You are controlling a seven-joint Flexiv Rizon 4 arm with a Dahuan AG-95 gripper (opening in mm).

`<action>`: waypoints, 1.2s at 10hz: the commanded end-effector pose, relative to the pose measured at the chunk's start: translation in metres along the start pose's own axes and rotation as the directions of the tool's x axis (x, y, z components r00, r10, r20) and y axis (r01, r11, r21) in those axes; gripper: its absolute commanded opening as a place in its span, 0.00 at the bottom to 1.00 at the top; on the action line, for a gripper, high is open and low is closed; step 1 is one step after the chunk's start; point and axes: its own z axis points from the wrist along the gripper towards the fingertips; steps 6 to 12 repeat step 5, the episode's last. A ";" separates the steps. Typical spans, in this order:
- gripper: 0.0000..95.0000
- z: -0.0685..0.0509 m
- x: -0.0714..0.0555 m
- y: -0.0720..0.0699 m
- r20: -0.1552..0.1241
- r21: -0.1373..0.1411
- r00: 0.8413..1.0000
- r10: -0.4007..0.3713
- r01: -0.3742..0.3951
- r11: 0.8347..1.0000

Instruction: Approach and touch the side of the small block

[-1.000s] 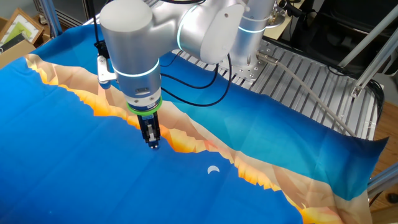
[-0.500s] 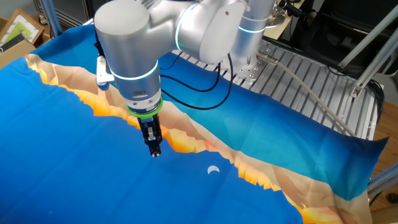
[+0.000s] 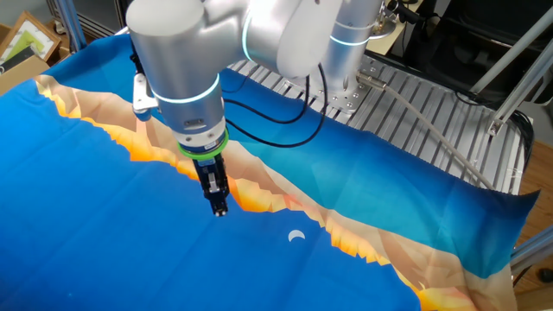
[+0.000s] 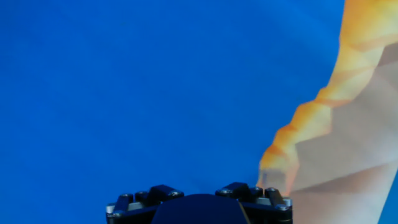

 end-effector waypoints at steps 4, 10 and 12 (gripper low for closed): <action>0.40 -0.014 0.009 0.005 -0.027 -0.013 0.994 -0.109 0.109 0.994; 0.40 -0.017 0.010 0.003 -0.030 -0.015 0.992 -0.123 0.122 0.992; 0.40 -0.017 0.010 0.003 -0.030 -0.015 0.992 -0.123 0.122 0.992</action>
